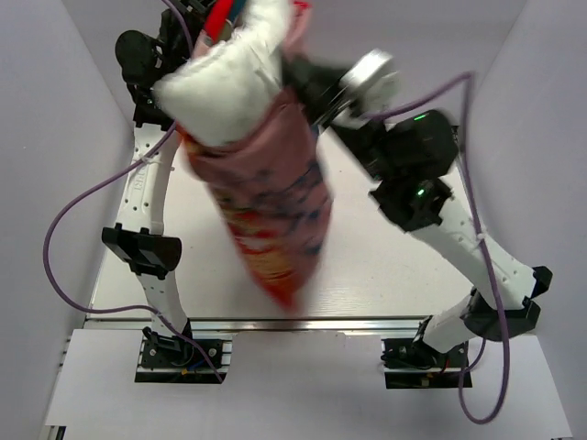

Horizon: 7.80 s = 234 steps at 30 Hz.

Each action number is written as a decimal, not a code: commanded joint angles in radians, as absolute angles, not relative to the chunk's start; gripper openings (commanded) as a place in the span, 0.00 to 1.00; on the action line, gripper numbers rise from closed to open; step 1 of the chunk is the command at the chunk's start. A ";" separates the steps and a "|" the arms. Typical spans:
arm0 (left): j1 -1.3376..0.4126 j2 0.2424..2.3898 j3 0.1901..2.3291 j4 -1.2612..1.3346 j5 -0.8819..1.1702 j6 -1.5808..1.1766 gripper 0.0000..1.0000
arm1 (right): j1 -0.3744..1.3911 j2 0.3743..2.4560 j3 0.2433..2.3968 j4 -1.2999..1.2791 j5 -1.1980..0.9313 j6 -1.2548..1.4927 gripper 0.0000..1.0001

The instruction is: Put the pillow into the pillowcase

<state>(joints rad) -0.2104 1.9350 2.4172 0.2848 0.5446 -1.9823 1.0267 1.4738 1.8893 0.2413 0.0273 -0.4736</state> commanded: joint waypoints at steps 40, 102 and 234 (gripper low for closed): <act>-0.092 1.838 2.289 0.278 0.472 -1.964 0.00 | 0.690 1.368 1.893 0.349 -0.508 0.188 0.00; -0.071 1.789 2.347 0.238 0.540 -1.881 0.00 | 0.579 1.769 2.501 0.436 0.347 -0.503 0.00; -0.598 1.908 1.844 0.661 0.370 -1.895 0.11 | 0.100 1.201 1.365 0.370 0.077 0.091 0.00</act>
